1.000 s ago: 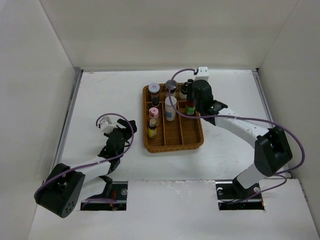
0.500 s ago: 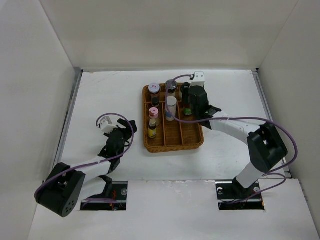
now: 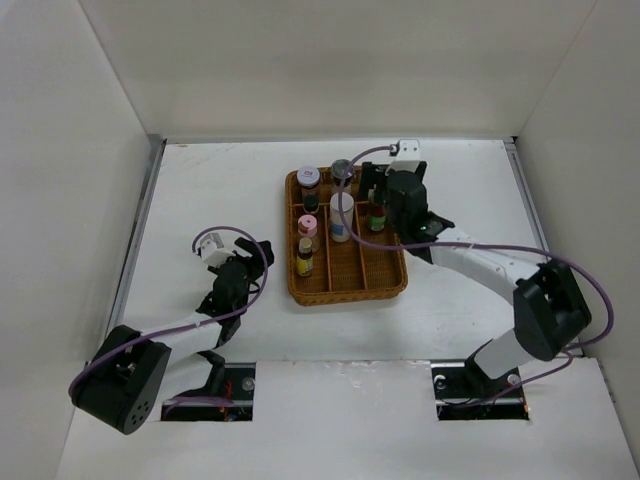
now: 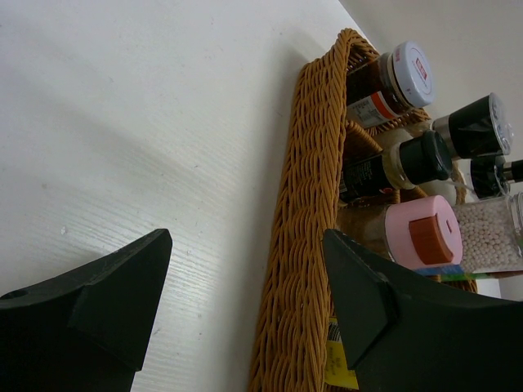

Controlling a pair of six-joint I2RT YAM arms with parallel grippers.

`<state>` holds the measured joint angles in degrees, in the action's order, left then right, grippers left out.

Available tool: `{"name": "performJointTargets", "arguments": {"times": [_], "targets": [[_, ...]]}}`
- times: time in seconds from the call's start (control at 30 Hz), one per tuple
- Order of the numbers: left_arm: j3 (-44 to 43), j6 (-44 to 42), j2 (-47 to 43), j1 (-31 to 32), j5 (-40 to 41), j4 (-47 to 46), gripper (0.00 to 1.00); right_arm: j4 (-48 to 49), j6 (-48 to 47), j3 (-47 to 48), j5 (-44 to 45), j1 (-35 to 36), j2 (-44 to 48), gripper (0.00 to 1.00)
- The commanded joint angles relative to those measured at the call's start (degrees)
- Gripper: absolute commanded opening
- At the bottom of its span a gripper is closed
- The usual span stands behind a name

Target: Organize the condiment bottles

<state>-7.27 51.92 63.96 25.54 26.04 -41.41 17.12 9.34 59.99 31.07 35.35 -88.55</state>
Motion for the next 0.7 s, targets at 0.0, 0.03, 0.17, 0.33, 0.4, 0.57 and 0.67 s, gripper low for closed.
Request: {"name": "performJointTargets", "arguments": {"times": [0.0, 0.03, 0.17, 0.33, 0.4, 0.57, 0.67], "targets": [[-2.3, 0.5, -0.1, 0.0, -0.3, -3.1, 0.74, 2.9, 0.2, -0.2, 0.7, 1.1, 7.8, 1.0], [-2.2, 0.5, -0.2, 0.0, -0.2, -3.1, 0.75, 2.6, 0.4, -0.7, 1.1, 1.1, 10.2, 1.0], [-2.1, 0.3, -1.6, -0.4, -0.1, -3.0, 0.82, 2.5, 1.3, -6.0, 2.7, 1.2, 21.4, 1.0], [-3.1, -0.2, -2.8, -1.3, -1.2, -1.8, 1.0, -0.5, 6.5, -19.0, 5.1, -1.2, 33.5, 1.0], [-3.5, -0.1, -4.0, -2.2, -2.0, 0.6, 1.0, -2.2, 9.2, -23.7, 5.2, -2.3, 36.7, 1.0], [-6.8, 0.4, -10.0, -2.7, -2.3, 10.8, 1.0, -7.4, 15.3, -32.4, 4.0, -7.1, 42.3, 1.0], [-10.1, 0.6, -12.7, -3.1, -3.4, 19.3, 1.0, -11.0, 17.9, -33.3, 2.4, -10.5, 42.6, 1.0]]}}
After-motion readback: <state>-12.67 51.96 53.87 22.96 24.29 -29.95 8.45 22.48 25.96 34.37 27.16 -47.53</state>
